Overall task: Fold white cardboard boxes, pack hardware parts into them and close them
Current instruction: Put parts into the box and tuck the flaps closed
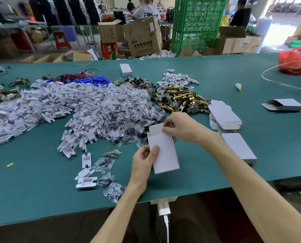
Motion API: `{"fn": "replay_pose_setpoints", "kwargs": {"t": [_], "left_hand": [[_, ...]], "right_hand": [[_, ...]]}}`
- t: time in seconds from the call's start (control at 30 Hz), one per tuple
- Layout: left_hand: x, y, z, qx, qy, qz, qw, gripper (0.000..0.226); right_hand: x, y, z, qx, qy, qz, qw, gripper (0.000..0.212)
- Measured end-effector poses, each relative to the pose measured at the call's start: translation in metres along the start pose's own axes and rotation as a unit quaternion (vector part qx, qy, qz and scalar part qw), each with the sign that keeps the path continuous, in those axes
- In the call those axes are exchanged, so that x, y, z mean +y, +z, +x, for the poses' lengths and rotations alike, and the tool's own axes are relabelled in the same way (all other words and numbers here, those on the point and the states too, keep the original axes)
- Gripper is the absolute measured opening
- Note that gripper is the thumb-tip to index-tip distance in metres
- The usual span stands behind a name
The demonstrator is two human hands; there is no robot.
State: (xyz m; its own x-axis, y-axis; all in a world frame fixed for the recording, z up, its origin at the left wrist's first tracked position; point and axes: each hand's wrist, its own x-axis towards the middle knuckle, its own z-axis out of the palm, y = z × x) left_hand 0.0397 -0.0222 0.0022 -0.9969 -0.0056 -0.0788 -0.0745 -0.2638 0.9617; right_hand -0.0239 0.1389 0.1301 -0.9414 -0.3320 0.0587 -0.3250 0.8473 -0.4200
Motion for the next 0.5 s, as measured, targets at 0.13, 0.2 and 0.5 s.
{"fn": "replay_pose_setpoints", "kwargs": {"t": [0.13,0.2,0.5], "left_hand": [[-0.002,-0.001,0.002,0.006,0.009,0.002,1.000,0.047],[-0.004,-0.001,0.003,0.007,0.017,0.006,1.000,0.048],[-0.005,-0.004,0.009,0.097,0.003,-0.060,0.993,0.035]], "right_hand": [[-0.002,-0.003,-0.003,-0.002,-0.011,-0.011,1.000,0.024],[-0.002,-0.002,-0.004,0.016,-0.022,-0.005,1.000,0.023],[0.040,0.030,0.003,0.104,0.080,0.054,0.990,0.026]]}}
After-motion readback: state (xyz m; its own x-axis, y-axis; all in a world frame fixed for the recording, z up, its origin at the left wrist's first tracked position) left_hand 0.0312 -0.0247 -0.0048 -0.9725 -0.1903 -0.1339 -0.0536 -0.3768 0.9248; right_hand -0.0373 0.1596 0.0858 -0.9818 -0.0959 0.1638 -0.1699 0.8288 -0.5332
